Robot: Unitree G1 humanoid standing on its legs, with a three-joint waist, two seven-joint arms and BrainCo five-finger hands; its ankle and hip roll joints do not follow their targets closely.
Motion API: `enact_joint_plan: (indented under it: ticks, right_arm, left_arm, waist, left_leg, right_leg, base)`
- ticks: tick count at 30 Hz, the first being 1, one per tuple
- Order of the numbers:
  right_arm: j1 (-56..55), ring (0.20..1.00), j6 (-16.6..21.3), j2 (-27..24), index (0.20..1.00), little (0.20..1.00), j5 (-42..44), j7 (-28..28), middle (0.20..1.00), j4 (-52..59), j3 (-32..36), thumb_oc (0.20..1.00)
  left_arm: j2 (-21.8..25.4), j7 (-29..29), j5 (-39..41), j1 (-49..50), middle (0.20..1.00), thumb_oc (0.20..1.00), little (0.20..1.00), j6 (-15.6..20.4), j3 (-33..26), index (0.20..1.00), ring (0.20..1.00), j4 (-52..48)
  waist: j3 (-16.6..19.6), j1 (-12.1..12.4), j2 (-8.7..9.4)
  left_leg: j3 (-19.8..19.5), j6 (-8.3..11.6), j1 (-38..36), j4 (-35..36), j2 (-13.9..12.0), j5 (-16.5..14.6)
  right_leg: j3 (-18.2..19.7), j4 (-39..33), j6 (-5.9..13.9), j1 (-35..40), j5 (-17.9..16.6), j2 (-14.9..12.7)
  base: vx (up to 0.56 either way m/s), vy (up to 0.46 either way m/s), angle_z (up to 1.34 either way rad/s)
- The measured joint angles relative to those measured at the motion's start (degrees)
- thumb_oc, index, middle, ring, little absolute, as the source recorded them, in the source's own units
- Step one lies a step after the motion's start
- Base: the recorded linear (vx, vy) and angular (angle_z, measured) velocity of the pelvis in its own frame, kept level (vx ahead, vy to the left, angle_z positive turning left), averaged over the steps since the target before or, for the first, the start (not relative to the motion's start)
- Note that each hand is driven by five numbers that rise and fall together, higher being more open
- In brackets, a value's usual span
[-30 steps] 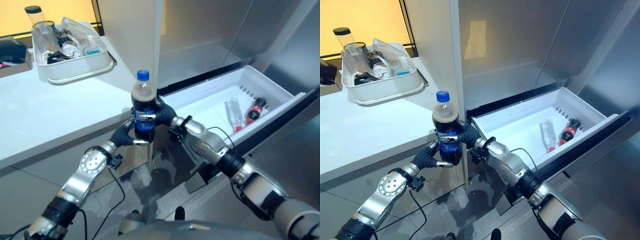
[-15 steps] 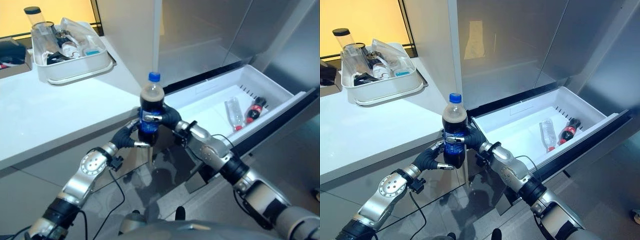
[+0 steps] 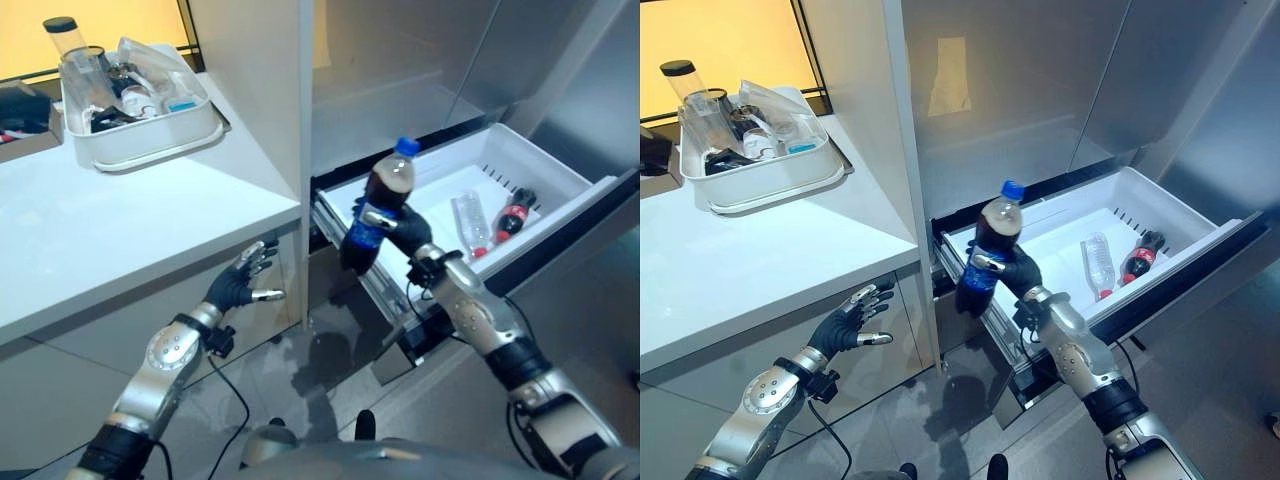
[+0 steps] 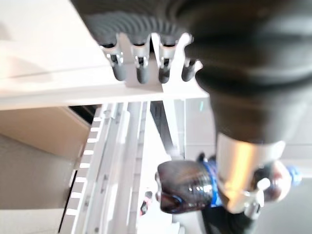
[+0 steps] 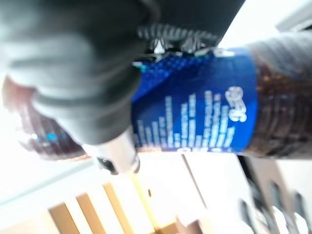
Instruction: Take the drinks into the refrigerator
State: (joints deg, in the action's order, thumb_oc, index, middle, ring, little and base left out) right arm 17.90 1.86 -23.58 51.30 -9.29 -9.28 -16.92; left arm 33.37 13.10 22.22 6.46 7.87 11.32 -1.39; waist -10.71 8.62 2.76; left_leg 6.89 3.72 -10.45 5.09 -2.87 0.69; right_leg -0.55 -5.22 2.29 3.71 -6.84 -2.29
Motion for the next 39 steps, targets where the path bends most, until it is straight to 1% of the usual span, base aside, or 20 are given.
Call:
enact_joint_plan:
  ticks: [2,9,12,14,15,17,19,20,21,25,26,28,31,32,33,34,36,37,39]
  right_arm:
    - [-1.3,0.200,0.7,-0.3,0.200,0.200,0.1,0.0,0.200,0.4,2.1,0.200]
    - [-5.2,0.200,1.8,-2.7,0.200,0.200,0.1,0.5,0.200,2.3,7.8,0.200]
    - [-7.2,0.200,2.6,-5.4,0.200,0.200,0.1,0.4,0.200,4.6,10.1,0.200]
    - [-7.2,0.200,2.7,-7.8,0.200,0.200,0.0,0.3,0.200,4.8,11.3,0.200]
    - [-7.2,0.200,2.7,-8.3,0.200,0.200,-0.1,0.3,0.200,4.8,11.8,0.200]
    - [-7.2,0.200,2.9,-11.0,0.200,0.200,-0.2,0.3,0.200,5.0,13.7,0.200]
    - [-7.2,0.200,3.3,-12.7,0.200,0.200,-1.2,0.5,0.200,5.0,14.8,0.200]
    - [-7.3,0.200,3.4,-13.2,0.200,0.200,-1.3,0.4,0.200,5.0,14.9,0.200]
    - [-7.6,0.200,3.4,-14.9,0.200,0.200,-1.9,0.1,0.200,5.1,14.9,0.200]
    - [-8.3,0.200,3.4,-18.7,0.200,0.200,-4.3,-1.1,0.200,5.1,15.0,0.200]
    - [-8.3,0.200,3.5,-21.0,0.200,0.200,-5.9,-1.8,0.200,5.0,15.0,0.200]
    - [-8.2,0.200,3.7,-22.6,0.200,0.200,-8.4,-1.7,0.200,4.2,15.0,0.200]
    - [-5.9,0.200,4.2,-24.4,0.200,0.200,-10.7,-1.4,0.200,-0.6,14.4,0.200]
    - [-4.5,0.200,4.1,-26.1,0.200,0.200,-12.1,-1.3,0.200,-1.4,14.1,0.200]
    - [-3.9,0.200,4.2,-26.7,0.200,0.200,-13.0,-1.3,0.200,-2.0,14.1,0.200]
    - [-0.7,0.200,4.8,-27.2,0.200,0.200,-14.1,-1.3,0.200,-5.2,12.5,0.200]
    - [3.4,0.200,4.8,-28.8,0.200,0.200,-16.0,-0.6,0.200,-8.7,10.0,0.200]
    - [4.5,0.200,4.8,-29.1,0.200,0.200,-16.9,-0.3,0.200,-9.8,9.2,0.200]
    - [7.8,0.200,4.4,-30.0,0.200,0.200,-18.5,0.0,0.200,-11.7,5.5,0.200]
  left_arm:
    - [-1.0,0.5,0.1,1.2,1.000,1.000,1.000,0.0,-1.6,1.000,1.000,0.0]
    - [-2.0,1.1,2.3,3.1,1.000,1.000,1.000,0.0,-4.2,1.000,1.000,-0.1]
    - [-2.4,1.5,2.6,4.4,1.000,1.000,1.000,0.1,-6.5,1.000,1.000,-0.1]
    - [-3.5,1.8,3.9,5.4,1.000,1.000,1.000,0.3,-8.1,1.000,1.000,-0.1]
    - [-3.7,1.8,4.2,5.6,1.000,1.000,1.000,0.3,-8.3,1.000,1.000,-0.1]
    - [-4.5,2.1,5.9,6.1,1.000,1.000,1.000,0.4,-8.6,1.000,1.000,-0.3]
    - [-5.6,2.1,6.2,6.6,1.000,1.000,1.000,0.5,-9.3,1.000,1.000,-0.8]
    - [-5.8,2.2,6.4,6.8,1.000,1.000,1.000,0.6,-9.2,1.000,1.000,-1.1]
    - [-6.0,2.3,6.8,7.2,1.000,1.000,1.000,0.9,-9.3,1.000,1.000,-2.2]
    - [-6.0,2.9,8.2,7.5,1.000,1.000,1.000,2.8,-9.9,1.000,1.000,-4.2]
    - [-6.0,3.1,8.4,7.4,1.000,1.000,1.000,3.0,-10.4,1.000,1.000,-4.5]
    - [-5.8,3.2,8.5,7.6,1.000,1.000,1.000,3.1,-10.4,1.000,1.000,-4.5]
    - [-5.6,3.4,9.0,7.3,1.000,1.000,1.000,3.9,-10.3,1.000,1.000,-4.5]
    - [-5.3,3.4,9.0,7.2,1.000,1.000,1.000,4.1,-10.3,1.000,1.000,-4.5]
    - [-5.1,3.4,9.0,7.1,1.000,1.000,1.000,4.2,-10.3,1.000,1.000,-4.5]
    - [-4.4,3.3,9.2,7.2,1.000,1.000,1.000,4.6,-10.1,1.000,1.000,-4.5]
    - [-2.7,3.4,10.1,6.3,1.000,1.000,1.000,4.9,-8.7,1.000,1.000,-4.5]
    - [-2.5,3.3,10.1,6.1,1.000,1.000,1.000,5.0,-8.4,1.000,1.000,-4.5]
    - [-1.6,3.2,10.3,5.6,1.000,1.000,1.000,5.2,-7.9,1.000,1.000,-4.5]
  waist:
    - [0.0,0.0,-0.01]
    - [-0.2,0.0,-0.29]
    - [-0.3,-0.4,-0.44]
    - [-0.4,-1.2,-0.45]
    - [-0.4,-1.4,-0.41]
    - [-0.5,-1.5,-0.35]
    - [-0.6,-1.6,-0.33]
    - [-0.7,-1.7,-0.33]
    - [-1.0,-1.7,-0.32]
    - [-1.8,-1.6,0.01]
    - [-2.5,-1.5,0.03]
    - [-2.8,-1.4,0.19]
    - [-3.7,-1.2,0.60]
    - [-4.2,-1.3,0.55]
    - [-4.4,-1.4,0.57]
    - [-4.6,-1.0,0.80]
    - [-5.6,-1.1,0.95]
    - [-5.9,-0.9,0.87]
    - [-7.1,-0.4,0.64]
  left_leg:
    - [0.0,-0.01,0.0,0.0,0.0,0.0]
    - [0.0,-0.01,0.1,0.2,0.0,0.0]
    - [0.0,-0.01,0.2,0.2,0.0,-0.1]
    - [0.0,-0.07,0.4,0.3,0.0,-0.1]
    - [0.0,-0.15,0.4,0.3,0.0,-0.2]
    - [0.0,-0.26,1.3,0.3,-0.1,-0.2]
    - [0.0,-0.04,2.1,0.1,0.0,0.0]
    - [0.0,-0.03,2.1,0.0,0.0,0.0]
    - [0.0,-0.02,2.2,0.0,-0.1,0.0]
    - [0.0,0.01,3.1,0.0,-0.1,-0.1]
    - [-0.1,-0.01,3.4,0.0,-0.1,-0.1]
    - [-0.2,0.00,3.7,0.0,-0.1,0.0]
    - [-0.4,-0.03,4.3,0.0,-0.1,0.0]
    - [-0.4,-0.04,4.5,0.0,0.0,0.0]
    - [-0.4,-0.04,4.7,0.0,0.0,0.0]
    - [-0.4,-0.11,5.4,0.0,0.0,0.1]
    - [-0.5,-0.06,6.2,-0.1,0.0,0.3]
    - [-0.5,-0.04,6.2,-0.1,0.0,0.3]
    - [-0.7,-0.02,6.5,-0.1,0.0,0.3]
  right_leg:
    - [0.0,0.0,0.00,0.0,0.0,0.0]
    - [0.1,0.0,0.05,-0.1,0.0,0.0]
    - [0.1,0.0,0.07,-0.2,0.1,0.0]
    - [0.1,0.0,0.31,-0.3,0.2,-0.1]
    - [0.1,0.0,0.33,-0.4,0.2,0.0]
    - [0.2,0.0,0.35,-1.3,0.2,-0.1]
    - [0.2,0.0,0.25,-2.0,0.1,0.0]
    - [0.2,0.0,0.02,-2.1,-0.1,0.1]
    - [0.2,0.0,0.01,-2.2,-0.1,0.1]
    - [0.2,0.0,0.16,-3.0,0.0,0.1]
    - [0.2,0.0,0.28,-3.3,0.1,0.1]
    - [0.1,0.0,0.01,-3.6,-0.1,0.1]
    - [-0.1,0.0,0.03,-4.1,0.0,0.1]
    - [0.0,0.0,0.06,-4.3,0.0,0.0]
    - [0.0,0.0,0.08,-4.5,0.0,0.0]
    - [-0.1,0.0,0.06,-5.2,-0.1,0.0]
    - [-0.1,0.0,-0.02,-5.9,-0.2,0.0]
    - [-0.2,0.0,-0.02,-6.0,-0.2,0.1]
    - [-0.2,0.0,-0.02,-6.3,-0.2,0.1]
  base:
    - [0.00,0.000,0.00]
    - [0.00,0.000,0.00]
    - [0.00,0.000,0.00]
    - [0.00,0.000,0.00]
    - [0.00,0.000,0.00]
    - [0.00,0.000,0.00]
    - [0.00,0.000,0.00]
    - [0.00,0.000,0.00]
    - [0.00,0.000,0.00]
    - [0.00,0.000,0.00]
    - [0.00,0.000,0.00]
    - [-0.01,-0.010,0.02]
    - [-0.02,-0.008,0.01]
    - [-0.06,-0.010,-0.01]
    - [-0.05,-0.019,0.00]
    - [-0.05,-0.019,-0.01]
    - [-0.04,-0.009,0.01]
    - [-0.05,-0.006,0.00]
    - [-0.07,-0.016,-0.03]
